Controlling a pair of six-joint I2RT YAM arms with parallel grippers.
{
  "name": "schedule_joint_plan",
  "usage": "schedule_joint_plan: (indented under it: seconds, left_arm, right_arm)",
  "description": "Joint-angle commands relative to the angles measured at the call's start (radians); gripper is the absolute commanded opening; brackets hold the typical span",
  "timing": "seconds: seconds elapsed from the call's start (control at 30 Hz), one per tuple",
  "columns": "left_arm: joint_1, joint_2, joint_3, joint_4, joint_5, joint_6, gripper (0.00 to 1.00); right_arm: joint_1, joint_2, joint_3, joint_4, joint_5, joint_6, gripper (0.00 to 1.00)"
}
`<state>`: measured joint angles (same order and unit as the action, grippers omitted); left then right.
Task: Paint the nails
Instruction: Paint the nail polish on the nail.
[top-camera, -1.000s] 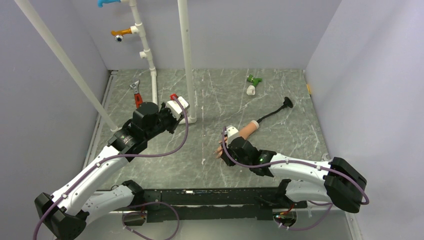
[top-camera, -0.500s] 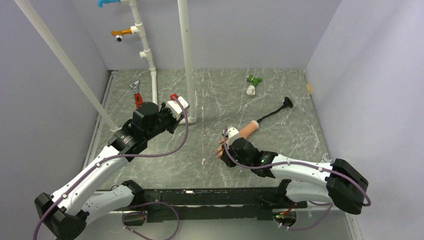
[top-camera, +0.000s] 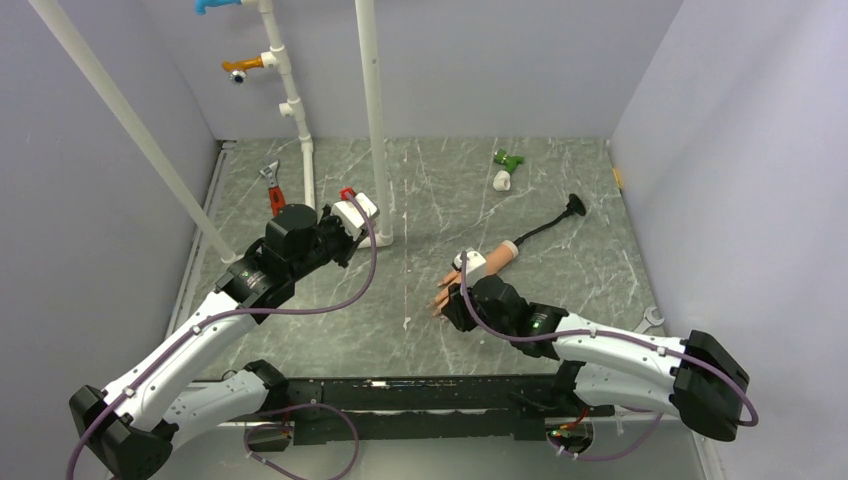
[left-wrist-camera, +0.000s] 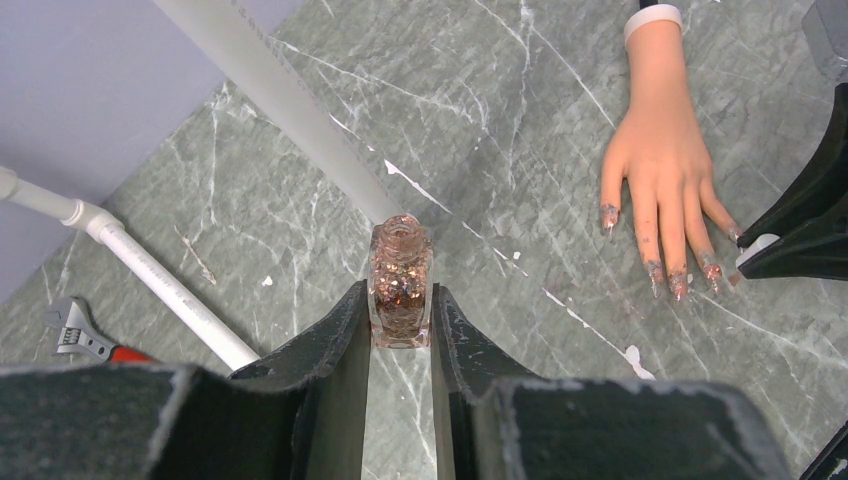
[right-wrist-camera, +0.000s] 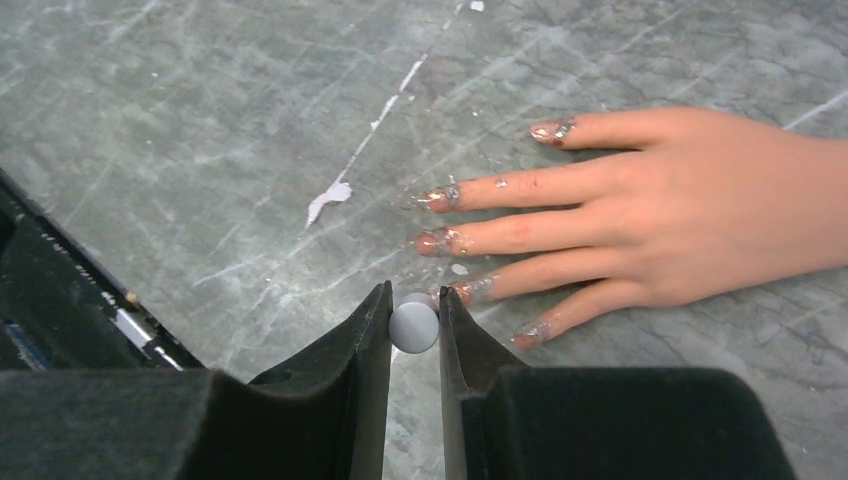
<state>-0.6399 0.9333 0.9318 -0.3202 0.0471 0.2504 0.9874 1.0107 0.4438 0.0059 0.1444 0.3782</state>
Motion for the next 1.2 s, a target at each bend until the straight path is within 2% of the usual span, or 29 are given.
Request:
schedule_joint_plan:
  seconds: [0.0, 1.17]
  left_arm:
    - [-0.006, -0.002, 0.036, 0.03, -0.009, 0.014, 0.0]
    - [-0.01, 0.007, 0.036, 0.029, -0.008, 0.014, 0.0]
  right_arm:
    - [0.006, 0.025, 0.047, -0.032, 0.085, 0.007, 0.0]
    - [0.005, 0.162, 0.083, 0.027, 0.031, -0.014, 0.0]
